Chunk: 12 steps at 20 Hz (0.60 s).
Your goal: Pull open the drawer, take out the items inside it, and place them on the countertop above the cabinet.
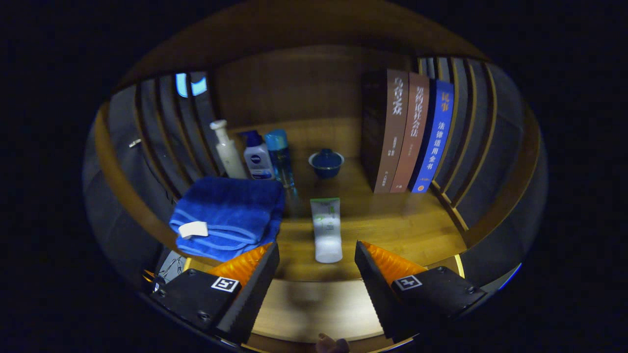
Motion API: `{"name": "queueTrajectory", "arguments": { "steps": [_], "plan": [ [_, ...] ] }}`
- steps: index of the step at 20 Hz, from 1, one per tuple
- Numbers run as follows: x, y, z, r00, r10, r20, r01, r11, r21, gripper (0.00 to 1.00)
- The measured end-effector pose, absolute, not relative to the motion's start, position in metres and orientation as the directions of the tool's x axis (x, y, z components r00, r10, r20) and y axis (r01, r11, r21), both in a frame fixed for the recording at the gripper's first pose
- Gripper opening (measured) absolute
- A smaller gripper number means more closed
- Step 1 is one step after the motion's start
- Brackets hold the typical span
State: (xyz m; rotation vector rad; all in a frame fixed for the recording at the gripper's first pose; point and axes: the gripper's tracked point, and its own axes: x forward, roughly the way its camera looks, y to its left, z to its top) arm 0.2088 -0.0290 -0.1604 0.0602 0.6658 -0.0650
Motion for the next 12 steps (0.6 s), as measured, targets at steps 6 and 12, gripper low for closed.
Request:
{"name": "queueTrajectory", "arguments": {
  "steps": [6, 12],
  "plan": [
    [0.12, -0.012, -0.105, 0.916, -0.037, -0.4, 0.04, 0.999, 0.0, 0.99],
    [0.037, -0.003, -0.101, 0.957, -0.028, -0.29, 0.043, 0.998, 0.044, 0.99]
  ]
}}
